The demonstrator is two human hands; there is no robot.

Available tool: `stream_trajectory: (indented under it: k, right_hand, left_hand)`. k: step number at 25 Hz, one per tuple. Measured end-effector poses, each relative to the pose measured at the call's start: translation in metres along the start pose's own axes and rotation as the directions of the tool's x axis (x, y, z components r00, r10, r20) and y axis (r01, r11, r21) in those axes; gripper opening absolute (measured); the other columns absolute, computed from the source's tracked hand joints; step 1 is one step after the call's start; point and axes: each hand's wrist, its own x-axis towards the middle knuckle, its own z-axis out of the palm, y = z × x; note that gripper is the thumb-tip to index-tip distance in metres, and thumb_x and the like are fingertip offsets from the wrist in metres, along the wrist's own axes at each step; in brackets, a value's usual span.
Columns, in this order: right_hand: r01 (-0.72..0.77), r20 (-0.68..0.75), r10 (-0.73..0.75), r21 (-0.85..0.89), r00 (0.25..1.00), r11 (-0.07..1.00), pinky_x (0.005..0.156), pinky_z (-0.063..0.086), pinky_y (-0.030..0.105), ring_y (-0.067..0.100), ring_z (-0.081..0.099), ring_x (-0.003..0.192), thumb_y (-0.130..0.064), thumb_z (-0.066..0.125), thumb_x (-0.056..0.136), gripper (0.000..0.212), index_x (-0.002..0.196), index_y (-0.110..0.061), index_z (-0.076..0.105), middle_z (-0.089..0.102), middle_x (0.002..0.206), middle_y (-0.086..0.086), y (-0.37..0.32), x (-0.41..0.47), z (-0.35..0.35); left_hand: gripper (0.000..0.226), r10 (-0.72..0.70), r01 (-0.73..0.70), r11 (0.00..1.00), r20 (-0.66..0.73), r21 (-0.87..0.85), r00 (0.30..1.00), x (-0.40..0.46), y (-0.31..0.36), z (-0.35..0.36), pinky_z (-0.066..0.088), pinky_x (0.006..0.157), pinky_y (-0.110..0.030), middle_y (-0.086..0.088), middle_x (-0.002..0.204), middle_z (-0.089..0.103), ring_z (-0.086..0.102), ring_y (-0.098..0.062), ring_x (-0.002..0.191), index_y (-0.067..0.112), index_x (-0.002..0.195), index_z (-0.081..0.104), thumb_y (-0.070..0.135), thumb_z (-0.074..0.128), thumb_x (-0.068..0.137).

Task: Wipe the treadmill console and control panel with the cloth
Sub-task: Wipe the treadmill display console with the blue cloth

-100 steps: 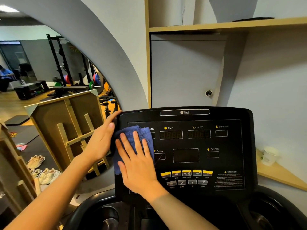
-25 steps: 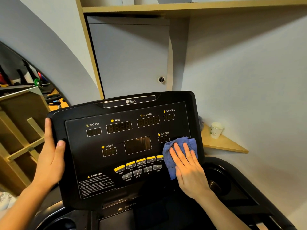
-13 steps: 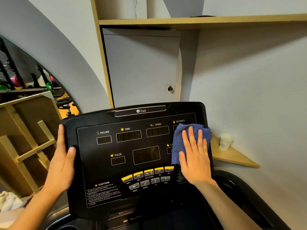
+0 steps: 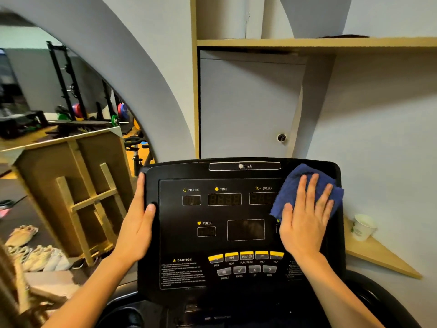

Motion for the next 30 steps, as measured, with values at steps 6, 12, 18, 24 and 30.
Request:
stream_trajectory:
  k: [6, 12, 18, 24, 30]
  right_hand:
    - [-0.027, -0.012, 0.027, 0.028, 1.0, 0.999, 0.122, 0.008, 0.061, 0.042, -0.006, 0.154, -0.039, 0.03, 0.096, 0.075, 0.161, -0.015, 0.002, -0.001, 0.169, 0.011, -0.028, 0.009, -0.001]
    - [0.045, 0.009, -0.045, 0.028, 0.999, 0.999, 0.122, 0.007, 0.062, 0.043, -0.008, 0.153, -0.04, 0.029, 0.097, 0.074, 0.161, -0.013, 0.002, -0.004, 0.169, 0.011, -0.072, 0.012, -0.004]
    - [0.153, 0.06, -0.156, 0.054, 0.986, 0.987, 0.121, 0.007, 0.062, 0.043, -0.011, 0.153, -0.043, 0.033, 0.098, 0.076, 0.161, -0.015, 0.003, -0.004, 0.169, 0.011, -0.127, -0.002, -0.004]
    - [0.274, 0.104, -0.283, 0.095, 0.954, 0.957, 0.121, 0.008, 0.062, 0.043, -0.009, 0.153, -0.045, 0.037, 0.098, 0.077, 0.161, -0.016, 0.003, -0.001, 0.169, 0.01, -0.172, -0.02, -0.004]
    - [0.402, 0.153, -0.419, 0.127, 0.895, 0.907, 0.122, 0.006, 0.061, 0.04, -0.012, 0.153, -0.046, 0.036, 0.098, 0.076, 0.161, -0.02, 0.001, -0.006, 0.169, 0.006, -0.192, -0.036, -0.005]
  left_hand:
    - [0.068, -0.004, 0.003, 1.0, 0.003, 0.028, 1.0, 0.001, -0.003, 0.0, 0.033, 0.099, -0.011, 0.013, 0.16, 0.028, 0.039, -0.011, 0.14, 0.053, 0.152, -0.007, 0.059, 0.027, 0.093]
    - [0.065, -0.004, 0.004, 1.0, 0.003, 0.03, 1.0, 0.001, -0.003, -0.001, 0.036, 0.105, -0.026, 0.012, 0.16, 0.03, 0.04, -0.01, 0.14, 0.055, 0.151, -0.007, 0.055, 0.028, 0.096]
    - [0.064, 0.004, -0.004, 0.999, 0.018, 0.041, 1.0, 0.0, -0.001, -0.002, 0.037, 0.113, -0.04, 0.014, 0.158, 0.033, 0.041, -0.009, 0.139, 0.052, 0.152, -0.006, 0.047, 0.029, 0.099]
    - [0.064, 0.015, -0.016, 0.999, 0.017, 0.047, 1.0, -0.001, -0.001, -0.003, 0.04, 0.111, -0.047, 0.015, 0.156, 0.036, 0.044, -0.008, 0.136, 0.049, 0.153, -0.005, 0.043, 0.03, 0.101]
    - [0.065, 0.022, -0.023, 0.999, 0.014, 0.04, 1.0, 0.0, -0.001, -0.002, 0.041, 0.11, -0.047, 0.012, 0.155, 0.038, 0.045, -0.007, 0.136, 0.048, 0.154, -0.004, 0.04, 0.033, 0.101]
